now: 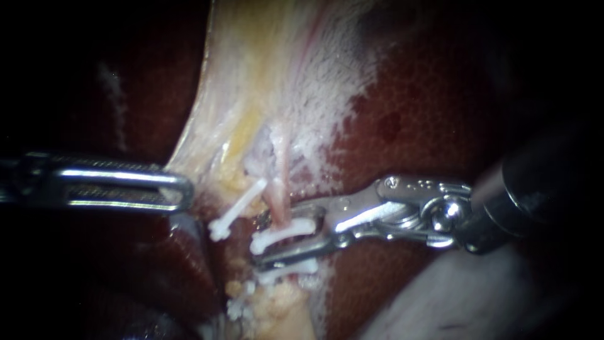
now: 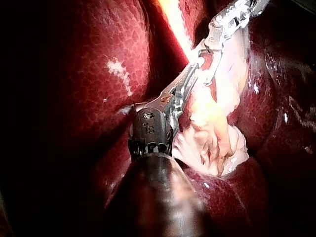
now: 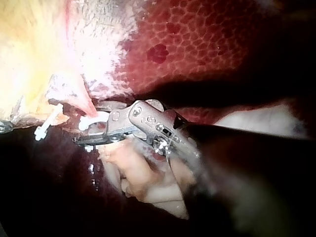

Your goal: Going back third clip right tube

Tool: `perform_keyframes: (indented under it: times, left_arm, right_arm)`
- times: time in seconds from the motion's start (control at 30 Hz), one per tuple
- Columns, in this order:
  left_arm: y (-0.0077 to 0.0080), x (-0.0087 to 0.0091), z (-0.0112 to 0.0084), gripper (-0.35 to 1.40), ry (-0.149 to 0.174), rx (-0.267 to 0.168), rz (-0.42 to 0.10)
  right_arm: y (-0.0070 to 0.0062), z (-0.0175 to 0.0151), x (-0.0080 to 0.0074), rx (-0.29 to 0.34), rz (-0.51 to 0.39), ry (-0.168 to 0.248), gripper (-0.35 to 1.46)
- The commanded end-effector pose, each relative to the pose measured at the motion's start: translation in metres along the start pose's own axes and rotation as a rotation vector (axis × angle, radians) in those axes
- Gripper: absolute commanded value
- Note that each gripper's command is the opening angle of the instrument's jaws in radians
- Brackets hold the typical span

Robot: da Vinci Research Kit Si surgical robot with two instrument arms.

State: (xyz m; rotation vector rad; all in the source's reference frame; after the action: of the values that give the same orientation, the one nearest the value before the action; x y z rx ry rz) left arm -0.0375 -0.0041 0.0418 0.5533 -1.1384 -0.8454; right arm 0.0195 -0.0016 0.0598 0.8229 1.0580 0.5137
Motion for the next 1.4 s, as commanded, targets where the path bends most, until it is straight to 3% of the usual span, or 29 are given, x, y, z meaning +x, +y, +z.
perform_keyframes:
  times: [0.03, 0.33, 0.53, 0.67, 0.93, 1.17, 1.4]
  left_arm:
    - [0.0, 0.0, 0.0, -0.35, 0.0, 0.0, 0.0]
    - [0.0, 0.0, -0.0001, -0.35, 0.0, 0.001, 0.0]
    - [0.0, 0.0, -0.0002, -0.35, 0.0, 0.001, 0.0]
    - [0.0, 0.0, -0.0002, -0.35, 0.0, 0.001, 0.0]
    - [0.0001, 0.0, -0.0002, -0.35, 0.0, 0.002, 0.0]
    - [0.0011, 0.0006, 0.0001, -0.35, 0.001, 0.003, 0.003]
    - [0.003, 0.0026, 0.0012, -0.35, 0.0, 0.0, 0.009]
  right_arm:
    - [-0.0001, -0.0003, 0.0001, -0.012, 0.002, 0.007, 0.6]
    - [-0.0012, -0.006, -0.0004, -0.052, -0.086, 0.029, 0.6]
    - [-0.0018, -0.0103, -0.0019, -0.101, -0.204, 0.041, 0.6]
    - [-0.002, -0.0123, -0.0018, -0.131, -0.279, 0.044, 0.6]
    - [-0.0031, -0.0139, 0.0, -0.137, -0.361, 0.042, 0.6]
    - [-0.0038, -0.0141, 0.0002, -0.136, -0.389, 0.04, 0.6]
    - [-0.0038, -0.0142, 0.0001, -0.135, -0.395, 0.039, 0.6]
